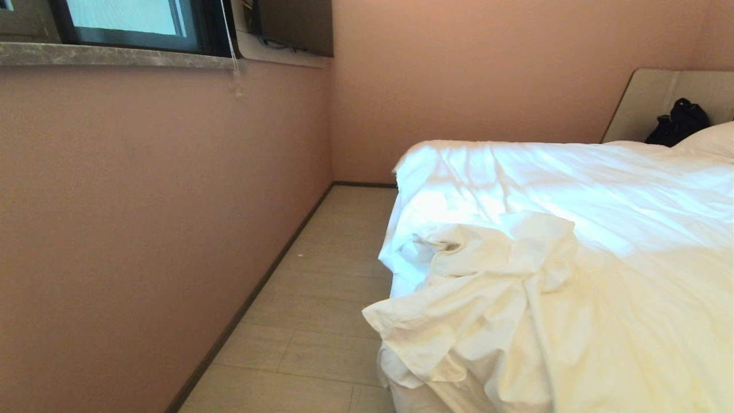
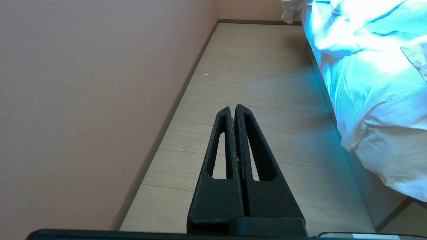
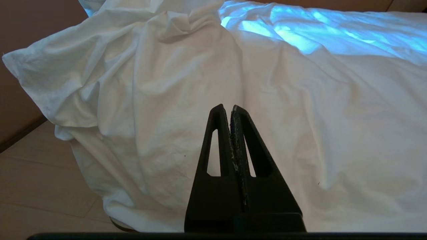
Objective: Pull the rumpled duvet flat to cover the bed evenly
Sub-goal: Flatten the corners of the folded blanket
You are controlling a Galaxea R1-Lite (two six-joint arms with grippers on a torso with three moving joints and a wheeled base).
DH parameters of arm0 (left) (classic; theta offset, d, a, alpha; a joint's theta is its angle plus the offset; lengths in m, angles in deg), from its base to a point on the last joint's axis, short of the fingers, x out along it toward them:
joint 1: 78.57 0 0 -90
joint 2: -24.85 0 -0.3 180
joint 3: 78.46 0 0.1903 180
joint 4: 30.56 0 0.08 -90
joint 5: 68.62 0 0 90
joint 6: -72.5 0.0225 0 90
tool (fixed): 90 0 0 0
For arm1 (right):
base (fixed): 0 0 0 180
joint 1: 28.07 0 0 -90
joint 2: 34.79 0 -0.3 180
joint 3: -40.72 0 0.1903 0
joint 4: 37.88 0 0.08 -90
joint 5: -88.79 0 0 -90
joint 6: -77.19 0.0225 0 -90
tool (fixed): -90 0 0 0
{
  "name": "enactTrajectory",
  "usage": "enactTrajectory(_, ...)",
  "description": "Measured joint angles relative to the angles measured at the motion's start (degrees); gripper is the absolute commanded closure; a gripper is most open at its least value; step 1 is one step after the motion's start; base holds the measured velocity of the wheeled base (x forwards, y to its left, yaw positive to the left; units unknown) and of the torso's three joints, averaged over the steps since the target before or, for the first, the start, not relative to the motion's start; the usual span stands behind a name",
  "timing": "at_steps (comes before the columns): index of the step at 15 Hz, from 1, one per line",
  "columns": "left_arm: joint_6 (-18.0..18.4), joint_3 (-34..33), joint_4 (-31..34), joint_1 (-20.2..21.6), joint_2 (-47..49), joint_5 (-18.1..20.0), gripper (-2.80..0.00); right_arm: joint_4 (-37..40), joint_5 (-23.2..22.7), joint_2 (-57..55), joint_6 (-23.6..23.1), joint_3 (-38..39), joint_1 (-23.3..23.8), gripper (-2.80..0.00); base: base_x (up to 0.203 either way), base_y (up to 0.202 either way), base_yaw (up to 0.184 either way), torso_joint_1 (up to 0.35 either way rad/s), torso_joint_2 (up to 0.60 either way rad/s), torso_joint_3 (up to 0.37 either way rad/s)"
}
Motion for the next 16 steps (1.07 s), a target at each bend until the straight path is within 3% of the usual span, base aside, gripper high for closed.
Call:
enactTrajectory(5,0.0,0.0,0.0,0.0,0.0,0.0,0.0,3.5,1.1,0.0,3.0,0.1,0.0,0.0,0.0,0.0,0.0,0.0,0.0,0.0)
enactTrajectory(16,0.0,-0.1,0.0,0.0,0.0,0.1,0.0,3.6,1.1,0.0,3.2,0.1,0.0,0.0,0.0,0.0,0.0,0.0,0.0,0.0)
